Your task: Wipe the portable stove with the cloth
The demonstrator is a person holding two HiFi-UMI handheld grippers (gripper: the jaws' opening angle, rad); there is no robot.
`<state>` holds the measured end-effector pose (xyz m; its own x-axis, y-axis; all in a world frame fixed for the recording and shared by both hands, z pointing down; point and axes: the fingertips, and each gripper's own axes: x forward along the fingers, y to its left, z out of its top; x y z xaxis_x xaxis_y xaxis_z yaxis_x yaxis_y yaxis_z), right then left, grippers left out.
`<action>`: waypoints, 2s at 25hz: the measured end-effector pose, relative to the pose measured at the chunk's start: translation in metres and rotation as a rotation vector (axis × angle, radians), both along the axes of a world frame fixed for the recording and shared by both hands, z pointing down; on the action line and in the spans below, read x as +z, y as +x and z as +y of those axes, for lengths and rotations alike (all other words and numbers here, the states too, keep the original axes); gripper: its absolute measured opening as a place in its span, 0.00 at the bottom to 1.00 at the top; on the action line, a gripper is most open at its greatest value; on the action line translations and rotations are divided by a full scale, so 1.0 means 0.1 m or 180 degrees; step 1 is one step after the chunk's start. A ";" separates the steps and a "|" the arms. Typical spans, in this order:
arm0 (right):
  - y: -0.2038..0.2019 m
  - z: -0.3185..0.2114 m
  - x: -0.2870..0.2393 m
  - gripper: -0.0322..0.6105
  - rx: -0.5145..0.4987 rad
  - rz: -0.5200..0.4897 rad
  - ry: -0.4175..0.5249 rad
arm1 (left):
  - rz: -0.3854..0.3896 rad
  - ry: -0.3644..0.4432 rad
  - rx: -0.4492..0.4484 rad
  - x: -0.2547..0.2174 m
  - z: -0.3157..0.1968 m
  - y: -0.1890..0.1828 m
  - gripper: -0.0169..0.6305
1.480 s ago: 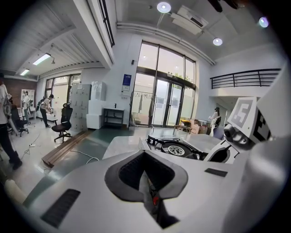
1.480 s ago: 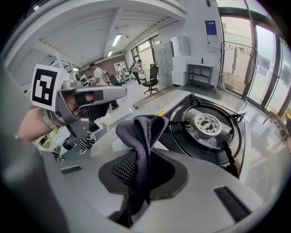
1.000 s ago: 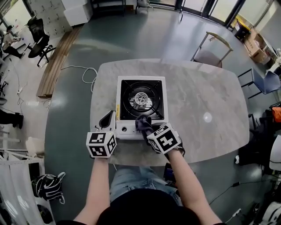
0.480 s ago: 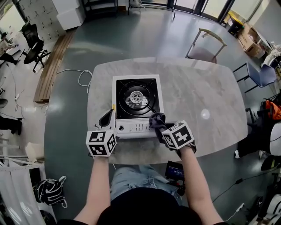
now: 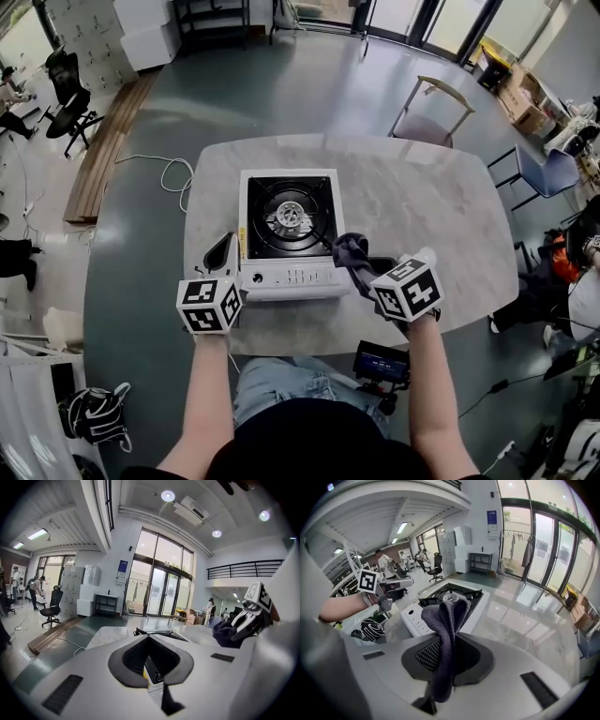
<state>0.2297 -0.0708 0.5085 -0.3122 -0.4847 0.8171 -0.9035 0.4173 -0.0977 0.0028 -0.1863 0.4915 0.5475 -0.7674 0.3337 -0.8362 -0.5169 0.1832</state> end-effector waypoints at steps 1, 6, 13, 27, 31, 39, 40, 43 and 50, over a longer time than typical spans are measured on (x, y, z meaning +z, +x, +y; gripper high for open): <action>-0.05 -0.05 -0.10 0.16 -0.0074 0.0019 0.0083 | 0.0017 0.0005 -0.0011 0.00 0.00 -0.01 0.04; -0.44 -0.32 -0.35 0.16 -0.0532 0.0086 0.0317 | 0.0034 0.0065 -0.0005 -0.04 -0.02 -0.03 0.04; -1.23 -0.56 -0.07 0.16 -0.1250 0.0041 0.0123 | -0.0037 0.0131 -0.0005 -0.14 0.02 -0.24 0.04; -1.76 -0.71 0.52 0.16 -0.2612 0.1012 -0.0269 | -0.0035 0.0057 -0.0310 -0.09 -0.02 -0.65 0.04; -1.76 -0.81 0.66 0.16 -0.2350 0.1073 -0.0302 | -0.0038 0.0052 -0.0288 -0.08 -0.04 -0.63 0.04; -1.61 -0.81 0.66 0.16 -0.1972 0.0874 -0.0416 | -0.0087 0.0055 -0.0178 -0.07 0.00 -0.49 0.04; -1.56 -0.83 0.65 0.16 -0.1917 0.0923 -0.0426 | -0.0093 0.0060 -0.0164 -0.09 -0.01 -0.49 0.04; -1.36 -0.81 0.67 0.16 -0.1773 0.1087 -0.0529 | -0.0099 0.0066 -0.0144 -0.09 0.00 -0.48 0.04; -0.92 -0.71 0.71 0.16 -0.1547 0.1396 -0.0629 | -0.0093 0.0074 -0.0034 -0.06 0.03 -0.36 0.04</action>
<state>0.1380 -0.1415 0.5793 -0.0766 -0.2019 0.9764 -0.5914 0.7976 0.1186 -0.0332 -0.1837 0.4857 0.5296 -0.7808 0.3314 -0.8464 -0.5119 0.1467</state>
